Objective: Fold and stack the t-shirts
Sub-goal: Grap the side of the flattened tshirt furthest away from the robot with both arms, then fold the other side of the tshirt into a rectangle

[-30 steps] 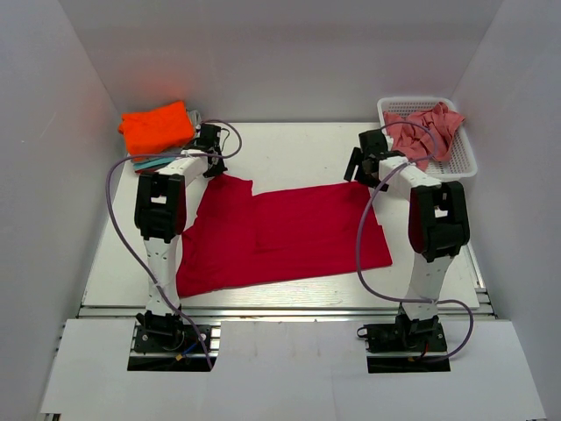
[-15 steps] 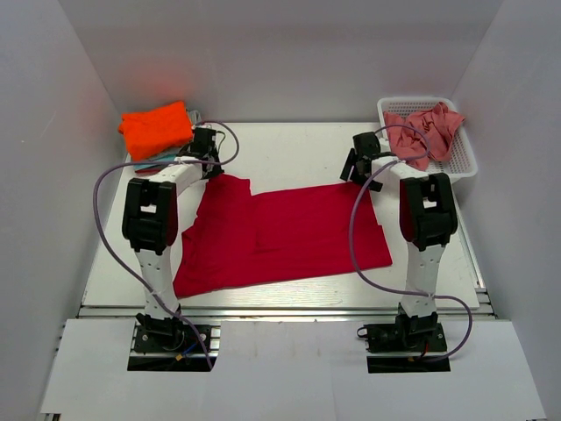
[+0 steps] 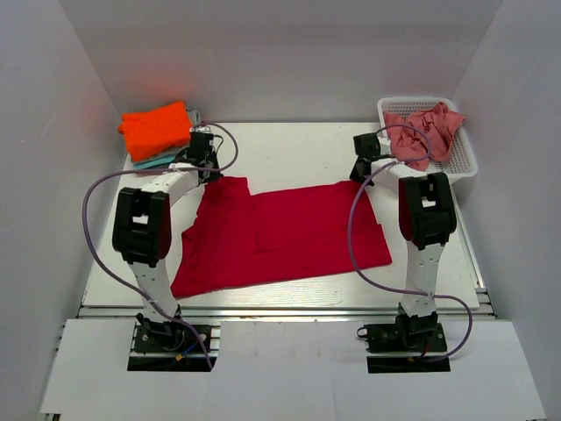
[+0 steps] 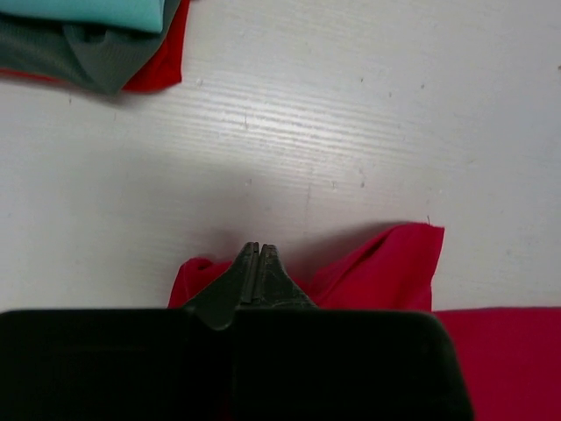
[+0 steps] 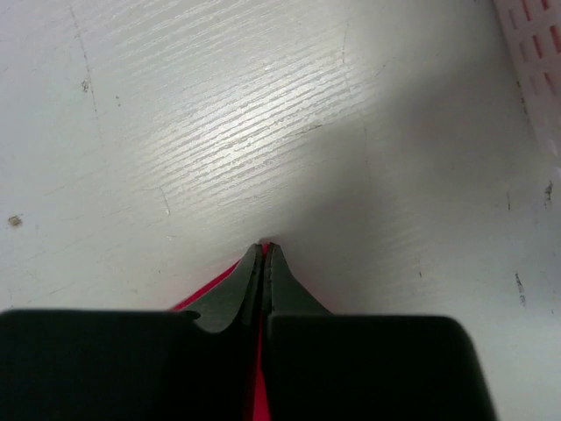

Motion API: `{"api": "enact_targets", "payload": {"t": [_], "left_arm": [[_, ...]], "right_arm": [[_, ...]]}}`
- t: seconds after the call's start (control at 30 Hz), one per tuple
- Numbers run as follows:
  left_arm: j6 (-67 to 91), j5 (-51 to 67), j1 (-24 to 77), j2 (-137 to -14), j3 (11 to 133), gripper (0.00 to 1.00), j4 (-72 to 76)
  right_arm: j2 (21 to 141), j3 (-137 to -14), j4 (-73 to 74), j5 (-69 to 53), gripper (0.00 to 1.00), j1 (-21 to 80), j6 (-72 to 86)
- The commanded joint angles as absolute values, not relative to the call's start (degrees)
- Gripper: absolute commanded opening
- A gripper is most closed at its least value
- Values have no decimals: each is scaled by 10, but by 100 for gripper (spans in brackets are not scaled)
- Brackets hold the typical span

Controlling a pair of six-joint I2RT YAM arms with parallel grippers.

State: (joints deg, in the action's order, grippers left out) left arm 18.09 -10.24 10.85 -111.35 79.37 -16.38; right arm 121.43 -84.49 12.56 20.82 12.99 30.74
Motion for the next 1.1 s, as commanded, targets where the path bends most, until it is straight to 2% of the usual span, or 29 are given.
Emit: {"api": "enact_targets", "payload": {"t": [0.0,0.17,0.4,0.57,0.77,1.07], "left_arm": [[189,-98,110,-1038,766,0,-163],[201,-85,110,-970,693,0,-164],[238,-48,110,-857,600,0,-193],[275,-35,115,-784,553,0,-293],[329,13,115,-635,459,0,-370],[361,56,115,-541,345,0,-439]], "right_arm": [[1192,-831,106,216,0,133,282],[1151,-813,95,250,0,136,247],[1053,-715,44,223,0,139,196],[1008,-672,54,220,0,139,185],[933,-608,54,223,0,137,195],[868,-512,57,216,0,134,235]]}}
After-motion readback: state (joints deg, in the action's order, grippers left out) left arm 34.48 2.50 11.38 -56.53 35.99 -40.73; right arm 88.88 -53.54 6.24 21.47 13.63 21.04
